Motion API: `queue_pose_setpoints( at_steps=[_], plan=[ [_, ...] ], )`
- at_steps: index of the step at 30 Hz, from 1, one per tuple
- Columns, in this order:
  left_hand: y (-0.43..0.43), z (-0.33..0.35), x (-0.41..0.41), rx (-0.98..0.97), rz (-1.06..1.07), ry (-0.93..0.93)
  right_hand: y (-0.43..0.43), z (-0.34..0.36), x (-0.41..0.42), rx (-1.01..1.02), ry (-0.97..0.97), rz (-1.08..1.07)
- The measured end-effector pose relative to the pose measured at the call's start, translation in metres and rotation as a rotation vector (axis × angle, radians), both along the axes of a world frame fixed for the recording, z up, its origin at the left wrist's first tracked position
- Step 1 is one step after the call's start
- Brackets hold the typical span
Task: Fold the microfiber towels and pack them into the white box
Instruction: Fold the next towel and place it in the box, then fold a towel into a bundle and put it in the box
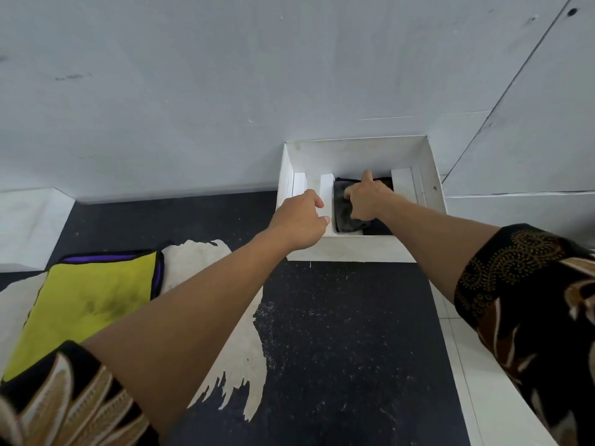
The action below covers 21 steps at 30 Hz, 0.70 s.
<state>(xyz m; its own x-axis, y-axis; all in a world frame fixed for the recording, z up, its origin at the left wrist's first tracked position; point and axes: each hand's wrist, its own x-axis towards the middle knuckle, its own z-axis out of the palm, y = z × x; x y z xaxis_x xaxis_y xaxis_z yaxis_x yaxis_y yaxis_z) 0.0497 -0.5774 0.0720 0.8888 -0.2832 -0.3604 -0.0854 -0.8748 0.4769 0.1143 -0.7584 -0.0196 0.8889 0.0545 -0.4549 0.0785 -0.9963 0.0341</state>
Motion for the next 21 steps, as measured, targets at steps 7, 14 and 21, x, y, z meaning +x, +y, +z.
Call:
queue_pose_setpoints(
  at_steps=[7,14,21],
  plan=[
    [0.012,0.017,-0.011,-0.015,-0.025,-0.086,0.003,0.012,-0.025,0.062,0.165,-0.066],
    [0.053,0.033,-0.021,0.025,-0.048,-0.210,0.025,0.055,-0.036,0.238,-0.132,-0.179],
    [0.134,0.028,-0.034,0.160,0.025,-0.320,0.129,0.090,-0.089,0.456,-0.451,-0.295]
  ],
)
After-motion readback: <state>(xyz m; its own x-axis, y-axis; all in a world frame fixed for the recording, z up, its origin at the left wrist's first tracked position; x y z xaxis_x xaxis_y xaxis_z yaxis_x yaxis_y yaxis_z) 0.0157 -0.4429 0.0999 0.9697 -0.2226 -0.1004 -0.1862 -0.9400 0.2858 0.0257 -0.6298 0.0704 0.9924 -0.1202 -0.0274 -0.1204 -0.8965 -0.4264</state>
